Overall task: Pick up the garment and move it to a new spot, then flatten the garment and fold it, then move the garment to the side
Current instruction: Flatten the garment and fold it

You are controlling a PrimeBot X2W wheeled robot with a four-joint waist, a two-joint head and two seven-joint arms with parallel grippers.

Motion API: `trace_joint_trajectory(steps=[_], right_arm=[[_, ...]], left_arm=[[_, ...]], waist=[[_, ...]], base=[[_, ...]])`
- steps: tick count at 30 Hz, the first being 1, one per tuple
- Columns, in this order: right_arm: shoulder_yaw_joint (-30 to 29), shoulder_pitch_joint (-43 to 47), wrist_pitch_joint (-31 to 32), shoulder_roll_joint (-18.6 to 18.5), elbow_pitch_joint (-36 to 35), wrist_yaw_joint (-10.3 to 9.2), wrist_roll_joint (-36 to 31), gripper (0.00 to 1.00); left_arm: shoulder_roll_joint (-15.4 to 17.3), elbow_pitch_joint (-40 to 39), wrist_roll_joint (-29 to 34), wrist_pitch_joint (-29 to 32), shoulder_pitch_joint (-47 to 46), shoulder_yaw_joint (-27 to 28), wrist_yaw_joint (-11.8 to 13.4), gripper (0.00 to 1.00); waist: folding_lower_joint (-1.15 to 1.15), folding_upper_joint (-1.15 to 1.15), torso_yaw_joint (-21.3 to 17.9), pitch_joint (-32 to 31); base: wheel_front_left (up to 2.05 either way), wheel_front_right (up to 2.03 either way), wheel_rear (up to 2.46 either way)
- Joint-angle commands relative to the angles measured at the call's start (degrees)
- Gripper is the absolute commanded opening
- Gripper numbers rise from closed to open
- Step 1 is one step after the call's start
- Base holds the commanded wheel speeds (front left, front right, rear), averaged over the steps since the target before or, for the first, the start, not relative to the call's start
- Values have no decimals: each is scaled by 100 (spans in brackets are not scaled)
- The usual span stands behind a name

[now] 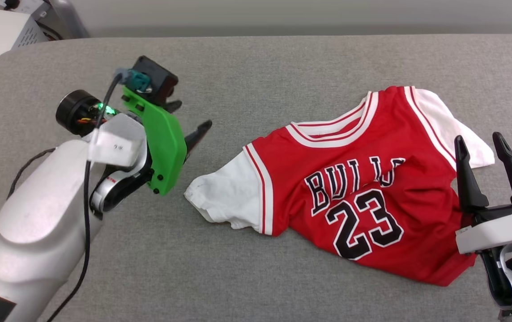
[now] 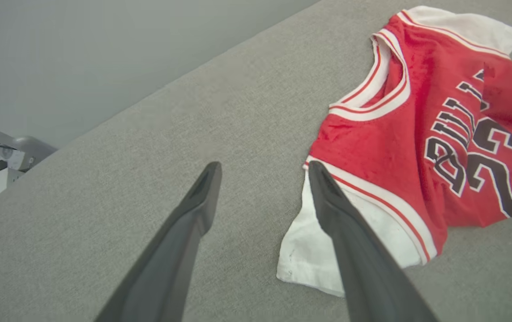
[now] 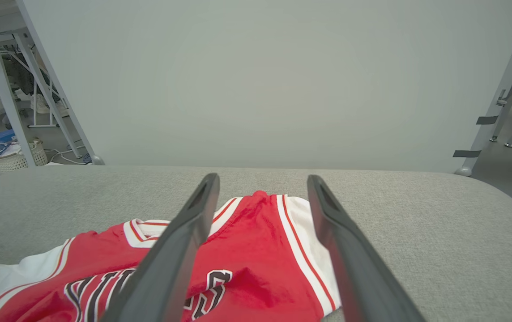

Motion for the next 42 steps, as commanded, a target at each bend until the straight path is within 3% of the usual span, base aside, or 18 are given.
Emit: trace_joint_trajectory(steps=[1, 5, 10, 24, 25, 26, 33, 42], right_arm=[[-11, 54, 40, 42, -82, 3, -41, 100], [22, 4, 98, 91, -162, 3, -58, 100], [67, -125, 107, 107, -192, 3, -65, 100], [216, -421, -14, 156, -35, 3, -63, 100], [213, -427, -23, 152, -21, 3, -65, 100], [205, -427, -32, 146, -4, 3, -70, 100], [179, -337, -41, 112, 72, 3, -71, 100], [-3, -36, 0, 117, 54, 3, -51, 100]], left_arm=[[110, -17, -202, 272, -168, -175, -14, 100], [287, 65, -715, 963, -380, -710, -15, 100], [396, 420, -967, 1281, -543, -1289, -15, 100], [294, 1606, -1461, 1068, -615, -2669, -15, 100], [291, 1608, -1504, 1035, -624, -2752, -15, 39], [289, 1591, -1546, 952, -650, -2849, -15, 0], [551, 1511, -1565, -33, -836, -3136, -15, 0], [1338, 1678, -1930, -558, -896, -2988, -15, 0]], waist=[[0, 0, -65, 57], [0, 0, -171, 174], [0, 0, -277, 368], [0, 0, -448, 753], [0, 0, -443, 751], [0, 0, -431, 737], [0, 0, -364, 490], [0, 0, -232, 194]], base=[[0, 0, 0], [0, 0, 0], [0, 0, 0], [0, 0, 0], [0, 0, 0], [0, 0, 0], [0, 0, 0], [0, 0, 0]])
